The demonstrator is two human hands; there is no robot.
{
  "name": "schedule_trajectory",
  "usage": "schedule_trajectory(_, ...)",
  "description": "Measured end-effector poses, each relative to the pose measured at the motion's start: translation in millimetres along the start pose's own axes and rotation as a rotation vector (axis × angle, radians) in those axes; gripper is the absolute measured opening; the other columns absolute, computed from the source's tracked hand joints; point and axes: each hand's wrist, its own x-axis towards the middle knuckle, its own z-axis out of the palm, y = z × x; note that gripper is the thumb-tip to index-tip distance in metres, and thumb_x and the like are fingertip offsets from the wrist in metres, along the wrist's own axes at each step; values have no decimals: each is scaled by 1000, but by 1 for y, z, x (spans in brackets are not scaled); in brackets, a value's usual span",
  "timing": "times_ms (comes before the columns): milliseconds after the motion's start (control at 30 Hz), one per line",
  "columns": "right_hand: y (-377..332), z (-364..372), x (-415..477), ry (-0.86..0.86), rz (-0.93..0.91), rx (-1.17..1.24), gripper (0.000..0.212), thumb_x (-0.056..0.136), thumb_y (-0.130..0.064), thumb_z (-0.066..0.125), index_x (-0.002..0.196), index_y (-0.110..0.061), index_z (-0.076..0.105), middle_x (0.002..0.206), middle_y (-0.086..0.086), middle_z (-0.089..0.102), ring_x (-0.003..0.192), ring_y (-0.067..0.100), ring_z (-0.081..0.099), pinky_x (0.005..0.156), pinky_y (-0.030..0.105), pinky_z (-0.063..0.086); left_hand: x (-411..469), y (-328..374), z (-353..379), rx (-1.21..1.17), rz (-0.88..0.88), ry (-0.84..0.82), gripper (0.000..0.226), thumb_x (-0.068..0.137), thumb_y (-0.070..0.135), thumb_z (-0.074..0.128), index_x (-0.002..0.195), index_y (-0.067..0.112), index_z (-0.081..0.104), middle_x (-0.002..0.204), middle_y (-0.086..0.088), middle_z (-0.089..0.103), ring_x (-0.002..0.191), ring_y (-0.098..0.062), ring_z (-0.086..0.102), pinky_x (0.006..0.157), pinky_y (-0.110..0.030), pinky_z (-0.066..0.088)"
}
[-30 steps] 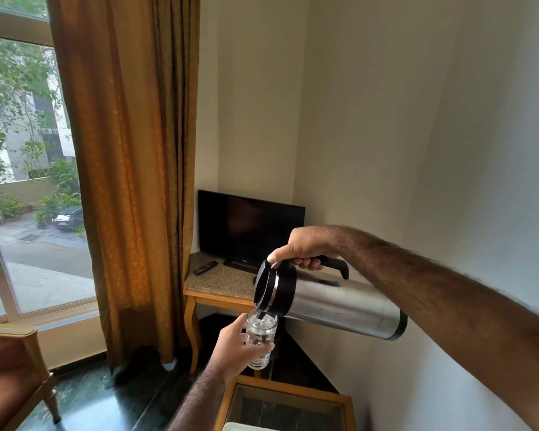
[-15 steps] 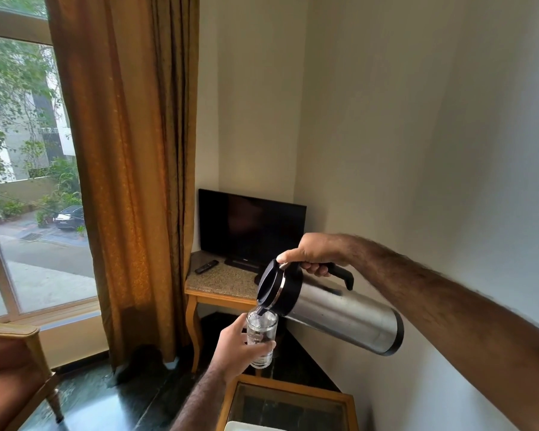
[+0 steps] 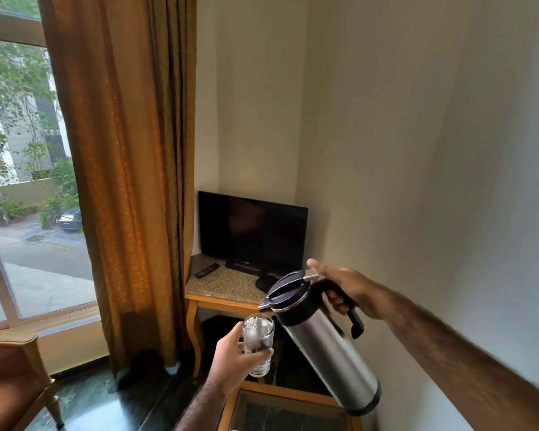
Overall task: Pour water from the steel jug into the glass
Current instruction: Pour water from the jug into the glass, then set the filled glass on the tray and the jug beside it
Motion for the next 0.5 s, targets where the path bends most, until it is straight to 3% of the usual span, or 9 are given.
schedule_trajectory(67,13,0,-4,21,20,145,79,96,-83,41,49,-21,48,51,0,44,43,17,37,44,25,35,5,-5,3,9,-13,3,58,62,34,97,113,36,71,108,19,82,98,-3,80,86,-32,66)
schedule_trajectory(100,21,3,-5,39,15,223,76,103,-74,37,50,-20,49,51,1,44,43,16,36,45,27,34,7,-6,5,16,-17,7,59,61,35,98,114,37,71,108,18,82,98,-4,80,85,-31,66)
schedule_trajectory(233,58,20,-4,215,-42,469,50,110,-33,46,64,-19,60,55,0,47,45,12,36,46,27,31,18,-12,10,41,-12,33,59,65,31,99,116,36,71,108,11,83,101,-10,79,82,-27,65)
schedule_trajectory(300,72,30,-6,292,-53,508,54,109,-31,49,57,-22,60,55,0,47,45,12,37,49,28,33,21,-13,12,54,-2,48,57,67,29,99,116,34,72,108,10,82,104,-7,76,85,-27,64)
schedule_trajectory(433,100,48,-2,408,-95,571,51,104,-42,59,56,-24,61,58,1,49,50,13,39,57,34,33,29,-18,17,104,4,68,57,66,37,99,116,36,72,107,14,81,101,4,72,80,-9,50)
schedule_trajectory(500,117,56,3,454,-121,626,44,95,-49,62,58,-23,65,62,4,50,52,12,41,58,35,32,35,-25,23,106,-5,80,59,65,37,99,118,34,73,107,13,81,102,-1,74,87,-17,55)
